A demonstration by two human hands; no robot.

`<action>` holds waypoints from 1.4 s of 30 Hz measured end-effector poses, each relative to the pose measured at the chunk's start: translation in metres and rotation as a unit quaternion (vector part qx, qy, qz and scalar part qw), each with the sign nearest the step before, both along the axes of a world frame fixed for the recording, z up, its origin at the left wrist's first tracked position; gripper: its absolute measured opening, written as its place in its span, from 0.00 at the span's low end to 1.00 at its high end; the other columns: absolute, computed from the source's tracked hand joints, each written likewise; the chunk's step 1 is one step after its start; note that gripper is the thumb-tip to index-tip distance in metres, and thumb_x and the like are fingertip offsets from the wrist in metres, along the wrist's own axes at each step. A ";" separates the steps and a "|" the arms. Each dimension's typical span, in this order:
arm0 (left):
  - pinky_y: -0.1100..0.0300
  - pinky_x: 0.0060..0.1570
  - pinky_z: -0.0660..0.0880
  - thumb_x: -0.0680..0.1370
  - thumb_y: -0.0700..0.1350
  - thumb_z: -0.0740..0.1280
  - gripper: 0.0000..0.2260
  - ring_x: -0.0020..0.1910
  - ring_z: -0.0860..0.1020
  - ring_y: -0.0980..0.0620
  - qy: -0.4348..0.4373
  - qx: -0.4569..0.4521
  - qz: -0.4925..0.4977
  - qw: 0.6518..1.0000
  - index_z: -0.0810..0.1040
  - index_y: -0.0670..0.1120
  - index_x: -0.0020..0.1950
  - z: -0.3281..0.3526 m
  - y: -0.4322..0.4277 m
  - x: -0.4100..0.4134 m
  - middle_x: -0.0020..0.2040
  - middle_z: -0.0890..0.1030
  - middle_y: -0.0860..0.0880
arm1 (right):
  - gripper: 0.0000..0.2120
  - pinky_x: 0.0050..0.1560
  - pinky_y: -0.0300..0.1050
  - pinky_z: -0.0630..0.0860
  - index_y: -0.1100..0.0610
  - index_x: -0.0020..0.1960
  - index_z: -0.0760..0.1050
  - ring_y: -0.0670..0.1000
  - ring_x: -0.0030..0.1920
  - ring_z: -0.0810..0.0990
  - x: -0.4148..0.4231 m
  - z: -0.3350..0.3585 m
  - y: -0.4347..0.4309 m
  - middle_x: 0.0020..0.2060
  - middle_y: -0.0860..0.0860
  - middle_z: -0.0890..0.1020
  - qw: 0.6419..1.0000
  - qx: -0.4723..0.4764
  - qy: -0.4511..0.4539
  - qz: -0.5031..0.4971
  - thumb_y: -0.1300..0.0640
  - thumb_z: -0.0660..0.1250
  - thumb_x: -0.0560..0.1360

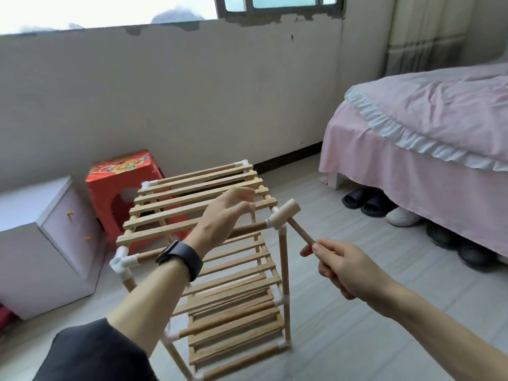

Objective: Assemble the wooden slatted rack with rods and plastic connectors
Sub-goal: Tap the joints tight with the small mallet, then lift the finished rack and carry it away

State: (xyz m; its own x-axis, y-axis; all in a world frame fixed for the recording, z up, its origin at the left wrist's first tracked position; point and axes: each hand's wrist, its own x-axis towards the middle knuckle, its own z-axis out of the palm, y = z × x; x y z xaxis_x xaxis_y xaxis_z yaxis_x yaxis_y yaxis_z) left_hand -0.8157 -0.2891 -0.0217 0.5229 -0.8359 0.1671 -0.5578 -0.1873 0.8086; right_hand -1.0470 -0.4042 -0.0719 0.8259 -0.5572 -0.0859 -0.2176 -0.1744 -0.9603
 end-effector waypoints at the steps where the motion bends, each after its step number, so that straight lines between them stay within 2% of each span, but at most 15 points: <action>1: 0.49 0.63 0.75 0.74 0.61 0.62 0.23 0.60 0.78 0.53 0.025 -0.008 -0.010 1.000 0.76 0.52 0.65 0.005 0.003 -0.003 0.62 0.79 0.51 | 0.14 0.26 0.36 0.63 0.51 0.53 0.82 0.42 0.26 0.65 0.001 0.005 0.003 0.29 0.46 0.70 0.999 -0.038 0.007 0.021 0.51 0.58 0.85; 4: 0.57 0.45 0.79 0.80 0.66 0.56 0.24 0.47 0.82 0.50 0.097 0.020 -0.035 0.994 0.79 0.48 0.55 0.017 0.013 -0.020 0.51 0.82 0.48 | 0.13 0.34 0.40 0.70 0.46 0.51 0.83 0.43 0.31 0.71 0.012 0.019 0.016 0.28 0.44 0.74 0.983 -0.164 0.010 0.084 0.49 0.59 0.84; 6: 0.63 0.33 0.71 0.84 0.60 0.54 0.23 0.31 0.74 0.57 0.079 0.000 -0.026 0.997 0.75 0.46 0.41 0.016 0.020 -0.031 0.36 0.77 0.50 | 0.11 0.34 0.47 0.71 0.42 0.52 0.82 0.48 0.31 0.73 0.022 0.028 0.027 0.30 0.47 0.77 0.970 -0.217 -0.012 0.105 0.48 0.60 0.84; 8: 0.62 0.30 0.66 0.85 0.51 0.56 0.21 0.25 0.68 0.58 0.071 -0.085 0.029 0.993 0.70 0.47 0.34 0.009 0.028 -0.036 0.28 0.70 0.53 | 0.10 0.31 0.46 0.68 0.44 0.53 0.82 0.48 0.28 0.71 0.030 0.036 0.040 0.27 0.46 0.76 0.963 -0.236 -0.034 0.122 0.49 0.61 0.83; 11: 0.61 0.27 0.65 0.77 0.49 0.56 0.16 0.25 0.65 0.55 0.094 -0.189 0.085 0.974 0.68 0.48 0.29 -0.009 0.045 -0.035 0.24 0.67 0.54 | 0.11 0.37 0.47 0.74 0.45 0.53 0.83 0.52 0.36 0.78 0.039 0.040 0.053 0.34 0.51 0.81 0.956 -0.248 -0.019 0.154 0.48 0.62 0.83; 13: 0.60 0.25 0.64 0.74 0.47 0.56 0.16 0.24 0.65 0.54 0.114 -0.224 0.111 0.961 0.68 0.50 0.26 -0.023 0.060 -0.034 0.24 0.66 0.54 | 0.11 0.40 0.37 0.77 0.47 0.54 0.84 0.44 0.42 0.82 0.042 0.039 0.062 0.35 0.44 0.84 0.958 -0.217 0.002 0.186 0.49 0.62 0.83; 15: 0.62 0.24 0.65 0.75 0.47 0.56 0.16 0.24 0.65 0.54 0.110 -0.230 0.115 0.960 0.68 0.48 0.27 -0.033 0.071 -0.030 0.24 0.67 0.54 | 0.12 0.33 0.30 0.72 0.51 0.55 0.83 0.37 0.33 0.79 0.049 0.034 0.071 0.27 0.39 0.79 0.966 -0.155 0.016 0.206 0.51 0.61 0.84; 17: 0.62 0.25 0.65 0.76 0.47 0.57 0.16 0.24 0.66 0.55 0.106 -0.222 0.104 0.964 0.68 0.47 0.28 -0.035 0.084 -0.022 0.24 0.67 0.54 | 0.13 0.24 0.31 0.66 0.53 0.56 0.84 0.40 0.23 0.70 0.057 0.030 0.080 0.27 0.44 0.73 0.974 -0.085 0.015 0.208 0.51 0.62 0.83; 20: 0.64 0.24 0.65 0.82 0.46 0.58 0.19 0.24 0.66 0.55 0.136 -0.179 0.085 0.971 0.69 0.44 0.31 -0.036 0.116 -0.006 0.25 0.67 0.52 | 0.12 0.25 0.31 0.66 0.49 0.57 0.84 0.41 0.25 0.71 0.077 0.021 0.094 0.29 0.46 0.76 0.968 -0.083 0.025 0.234 0.49 0.62 0.82; 24: 0.63 0.27 0.68 0.84 0.53 0.60 0.19 0.27 0.71 0.53 0.198 -0.003 0.104 0.975 0.72 0.45 0.36 -0.072 0.184 0.022 0.29 0.72 0.49 | 0.13 0.39 0.36 0.76 0.46 0.57 0.81 0.45 0.39 0.82 0.115 -0.005 0.120 0.39 0.45 0.84 0.925 -0.170 0.118 0.319 0.43 0.62 0.81; 26: 0.61 0.28 0.69 0.82 0.57 0.62 0.19 0.29 0.73 0.52 0.245 0.073 0.150 0.955 0.73 0.47 0.37 -0.105 0.226 0.036 0.29 0.75 0.50 | 0.12 0.46 0.44 0.81 0.44 0.56 0.80 0.47 0.43 0.82 0.133 -0.033 0.133 0.42 0.44 0.84 0.893 -0.238 0.162 0.345 0.41 0.61 0.81; 29: 0.60 0.31 0.68 0.81 0.55 0.66 0.16 0.32 0.74 0.51 0.320 0.121 0.235 0.910 0.72 0.46 0.39 -0.164 0.293 0.048 0.32 0.74 0.49 | 0.13 0.48 0.39 0.77 0.44 0.57 0.78 0.42 0.46 0.79 0.148 -0.077 0.148 0.47 0.42 0.82 0.862 -0.307 0.194 0.352 0.41 0.59 0.82; 34: 0.57 0.36 0.62 0.80 0.51 0.66 0.13 0.32 0.74 0.52 0.452 0.051 0.459 0.763 0.73 0.47 0.38 -0.272 0.391 0.048 0.33 0.75 0.49 | 0.13 0.43 0.41 0.73 0.45 0.48 0.78 0.46 0.47 0.80 0.179 -0.163 0.185 0.46 0.46 0.83 0.819 -0.299 0.279 0.403 0.42 0.58 0.83; 37: 0.58 0.34 0.61 0.81 0.47 0.66 0.13 0.33 0.72 0.51 0.478 -0.002 0.525 0.704 0.73 0.47 0.37 -0.326 0.417 0.039 0.30 0.75 0.50 | 0.11 0.40 0.37 0.71 0.47 0.48 0.77 0.47 0.46 0.79 0.210 -0.215 0.214 0.47 0.46 0.82 0.799 -0.306 0.290 0.428 0.46 0.58 0.84; 42: 0.58 0.40 0.71 0.81 0.40 0.68 0.08 0.41 0.78 0.50 0.498 -0.048 0.581 0.642 0.72 0.47 0.44 -0.392 0.430 0.013 0.39 0.80 0.47 | 0.17 0.58 0.45 0.75 0.52 0.67 0.76 0.52 0.59 0.80 0.254 -0.309 0.271 0.62 0.51 0.82 0.772 -0.287 0.323 0.467 0.47 0.57 0.84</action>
State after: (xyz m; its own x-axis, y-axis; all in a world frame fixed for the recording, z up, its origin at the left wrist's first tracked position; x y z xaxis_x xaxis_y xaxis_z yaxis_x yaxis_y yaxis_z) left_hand -0.8023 0.1404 -0.4138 0.6715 0.2041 -0.7123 0.7159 0.0690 0.6948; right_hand -0.7925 -0.1333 -0.3809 0.7784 0.1553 -0.6083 -0.1410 -0.9009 -0.4104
